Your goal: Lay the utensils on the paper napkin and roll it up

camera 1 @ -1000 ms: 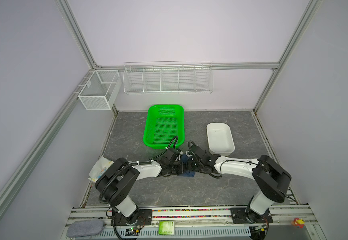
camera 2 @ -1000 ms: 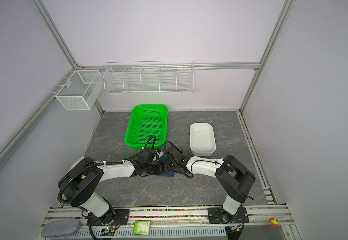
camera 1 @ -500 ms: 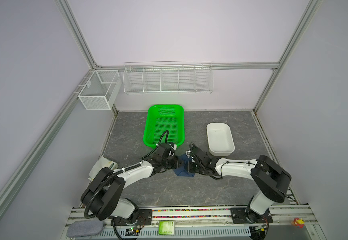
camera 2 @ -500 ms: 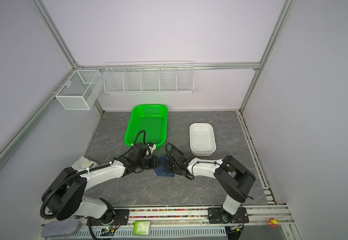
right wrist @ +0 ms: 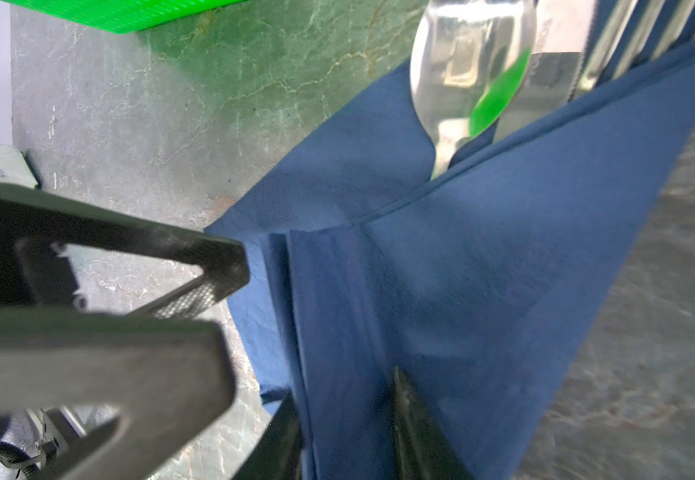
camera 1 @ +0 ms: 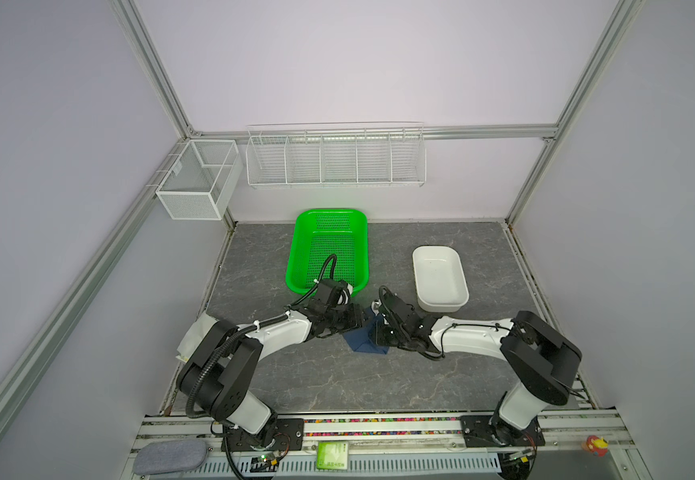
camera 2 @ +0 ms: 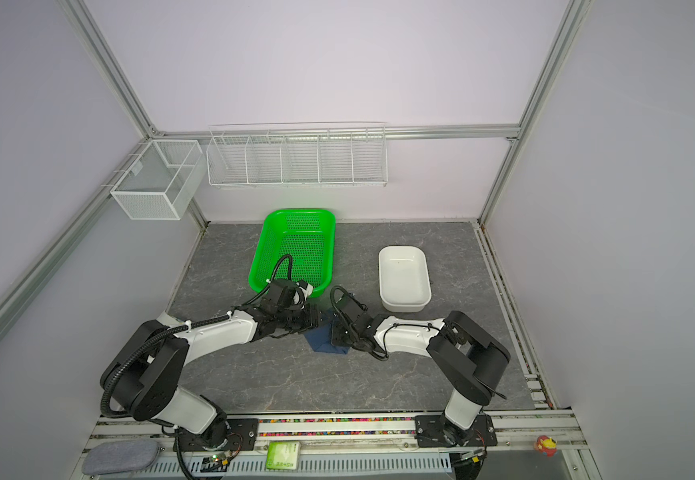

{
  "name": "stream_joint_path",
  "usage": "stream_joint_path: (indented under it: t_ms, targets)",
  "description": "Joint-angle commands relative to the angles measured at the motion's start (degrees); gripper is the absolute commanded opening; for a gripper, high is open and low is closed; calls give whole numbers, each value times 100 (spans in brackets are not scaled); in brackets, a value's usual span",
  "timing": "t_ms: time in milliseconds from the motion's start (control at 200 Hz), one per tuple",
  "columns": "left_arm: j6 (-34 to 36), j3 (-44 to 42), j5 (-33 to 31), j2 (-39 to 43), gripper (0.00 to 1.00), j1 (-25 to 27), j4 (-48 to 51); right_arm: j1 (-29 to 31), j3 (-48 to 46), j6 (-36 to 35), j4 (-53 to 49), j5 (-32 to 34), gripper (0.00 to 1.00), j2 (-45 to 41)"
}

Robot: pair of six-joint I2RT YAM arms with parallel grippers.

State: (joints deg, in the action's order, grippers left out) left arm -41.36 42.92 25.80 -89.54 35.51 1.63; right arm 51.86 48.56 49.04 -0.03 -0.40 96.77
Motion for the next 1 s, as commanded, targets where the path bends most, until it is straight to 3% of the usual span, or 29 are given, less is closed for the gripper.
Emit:
stream_joint_path:
  t_ms: [0,520,765,995]
  targets:
    - [-47,204,20,-145,54,-24,62,33,-110,45,86,-65,34,-97]
    - [155,642,-219,-667,47,70,668,28,-145,-12,118,-101,34,-128]
    - [60,682,-642,-531,48,79,1089,27,-144,-27,100,-83,33,-141]
    - [-48,742,-594,-532,50,130,1244,31,-136,-38,74,-70,32,-165]
